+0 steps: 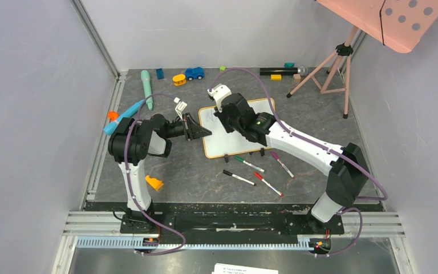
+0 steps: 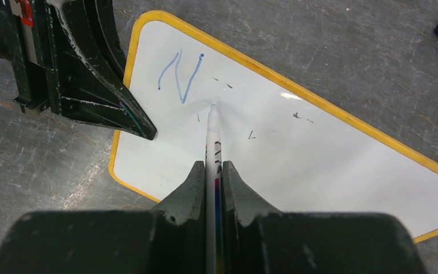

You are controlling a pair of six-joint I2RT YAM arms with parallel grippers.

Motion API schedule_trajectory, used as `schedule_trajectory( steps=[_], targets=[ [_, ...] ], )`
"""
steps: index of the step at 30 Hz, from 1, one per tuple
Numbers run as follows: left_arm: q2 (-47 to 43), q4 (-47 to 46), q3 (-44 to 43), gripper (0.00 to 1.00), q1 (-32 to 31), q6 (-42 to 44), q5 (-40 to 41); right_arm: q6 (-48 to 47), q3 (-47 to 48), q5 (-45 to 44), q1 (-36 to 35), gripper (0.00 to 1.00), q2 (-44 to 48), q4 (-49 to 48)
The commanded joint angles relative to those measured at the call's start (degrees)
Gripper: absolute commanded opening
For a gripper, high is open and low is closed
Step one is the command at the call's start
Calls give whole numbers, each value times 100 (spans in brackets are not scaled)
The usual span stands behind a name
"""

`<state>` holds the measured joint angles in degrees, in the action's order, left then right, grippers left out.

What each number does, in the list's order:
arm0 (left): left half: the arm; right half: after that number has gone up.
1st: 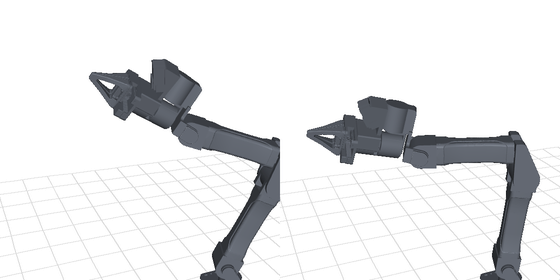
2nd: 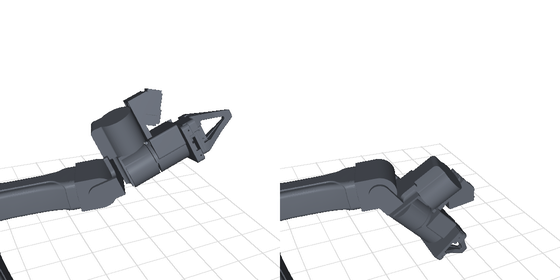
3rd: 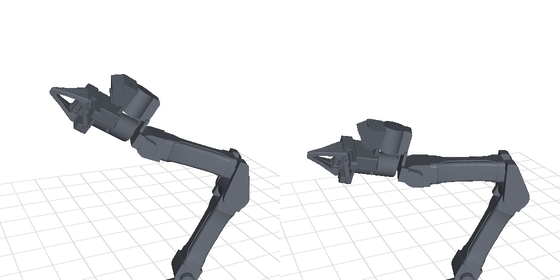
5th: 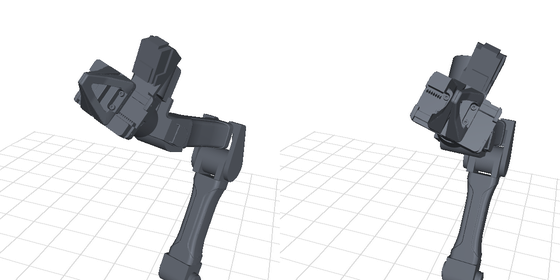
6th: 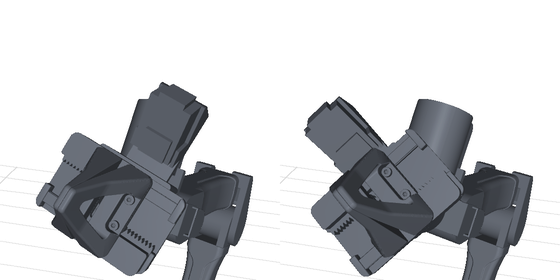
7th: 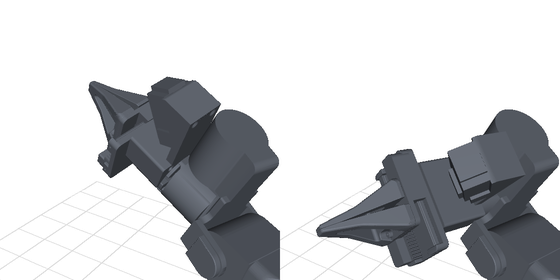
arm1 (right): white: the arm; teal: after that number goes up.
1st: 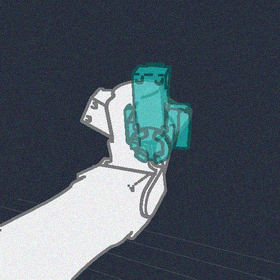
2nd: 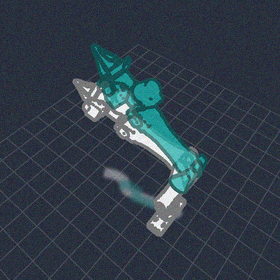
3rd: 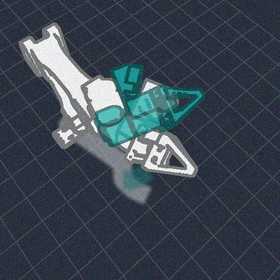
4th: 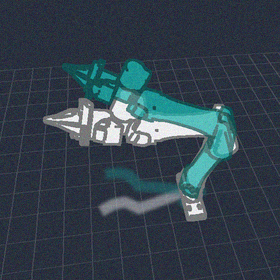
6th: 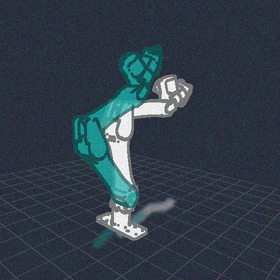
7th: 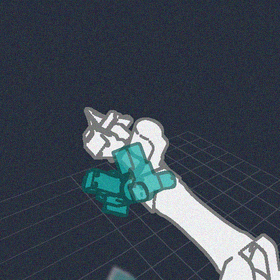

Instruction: Write a sentence on the whiteboard

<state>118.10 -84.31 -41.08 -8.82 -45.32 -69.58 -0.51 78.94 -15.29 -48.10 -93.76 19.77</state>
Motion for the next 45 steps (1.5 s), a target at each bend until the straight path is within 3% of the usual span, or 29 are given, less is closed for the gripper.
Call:
schedule_trajectory(
  steps=[1, 18, 45],
  targets=[
    [-200, -490, 12, 4, -32, 392, -126, -11, 295, 36, 11, 0, -45, -240],
    [-213, -490, 12, 4, -32, 401, -128, 34, 447, 87, 11, 0, -291, -272],
    [-192, -490, 4, 4, -37, 399, -126, 43, 236, -685, 46, 0, -116, 18]
  ],
)
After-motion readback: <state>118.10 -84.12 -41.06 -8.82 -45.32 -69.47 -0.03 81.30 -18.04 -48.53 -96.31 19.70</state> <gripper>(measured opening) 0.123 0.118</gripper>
